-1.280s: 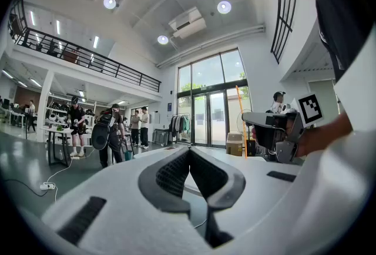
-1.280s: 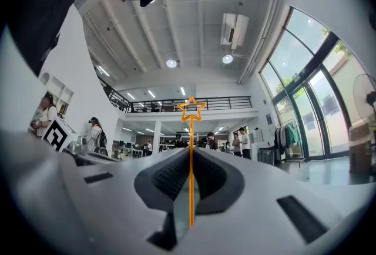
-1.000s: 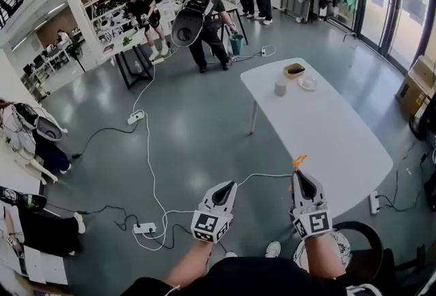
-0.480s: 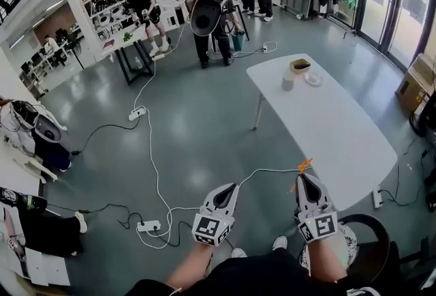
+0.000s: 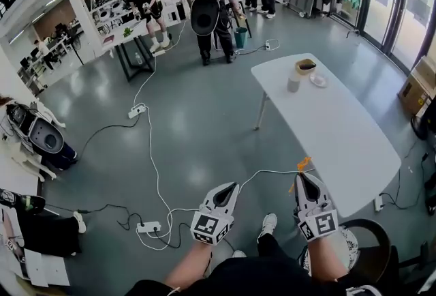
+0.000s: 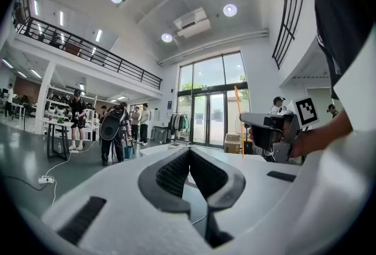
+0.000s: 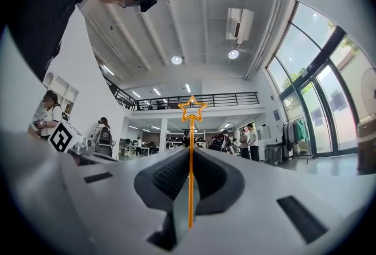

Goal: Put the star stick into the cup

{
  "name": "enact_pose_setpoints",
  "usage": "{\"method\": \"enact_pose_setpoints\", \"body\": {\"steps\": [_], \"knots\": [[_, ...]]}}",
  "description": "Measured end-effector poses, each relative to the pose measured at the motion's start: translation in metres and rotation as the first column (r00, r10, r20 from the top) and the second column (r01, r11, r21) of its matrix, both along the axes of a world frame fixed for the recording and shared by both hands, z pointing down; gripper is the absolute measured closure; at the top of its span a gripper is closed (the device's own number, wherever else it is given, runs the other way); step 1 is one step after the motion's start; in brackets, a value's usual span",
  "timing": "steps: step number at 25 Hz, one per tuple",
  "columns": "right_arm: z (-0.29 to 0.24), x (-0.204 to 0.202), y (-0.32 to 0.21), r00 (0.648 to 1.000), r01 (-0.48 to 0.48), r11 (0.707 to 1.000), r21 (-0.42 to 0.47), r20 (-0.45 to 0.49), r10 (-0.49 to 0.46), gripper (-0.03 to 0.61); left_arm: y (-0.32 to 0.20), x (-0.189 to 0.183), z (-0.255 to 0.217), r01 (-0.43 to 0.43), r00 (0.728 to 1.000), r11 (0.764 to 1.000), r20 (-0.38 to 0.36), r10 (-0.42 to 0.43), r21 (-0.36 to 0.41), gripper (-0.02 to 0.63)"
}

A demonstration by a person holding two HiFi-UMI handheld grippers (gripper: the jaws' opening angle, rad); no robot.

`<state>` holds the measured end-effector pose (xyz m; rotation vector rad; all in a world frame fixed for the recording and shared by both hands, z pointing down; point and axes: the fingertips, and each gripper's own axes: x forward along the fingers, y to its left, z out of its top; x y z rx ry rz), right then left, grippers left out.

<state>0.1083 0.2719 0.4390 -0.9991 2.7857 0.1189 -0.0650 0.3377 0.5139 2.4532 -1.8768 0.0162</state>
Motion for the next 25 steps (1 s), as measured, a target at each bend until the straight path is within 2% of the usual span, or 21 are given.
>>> {"method": "enact_pose_setpoints", "body": {"steps": [6, 13, 25], "knots": [[-0.004, -0.026, -0.052, 1.000, 0.030, 1.000, 0.002, 0.009, -0.030, 0.555, -0.043, -0.020, 0.006, 0.028, 1.000, 0.999, -0.002, -0.028, -0.019, 0.604], [-0.004, -0.037, -0.129, 0.998, 0.062, 0.998, -0.016, 0.002, -0.062, 0.555, -0.119, -0.027, -0.008, 0.055, 0.998, 0.999, 0.027, -0.055, 0.004, 0.604], [-0.007, -0.027, -0.230, 0.995, 0.102, 0.995, -0.010, 0.002, -0.102, 0.555, -0.223, -0.012, -0.009, 0.069, 0.996, 0.998, 0.049, -0.068, -0.010, 0.604]]}}
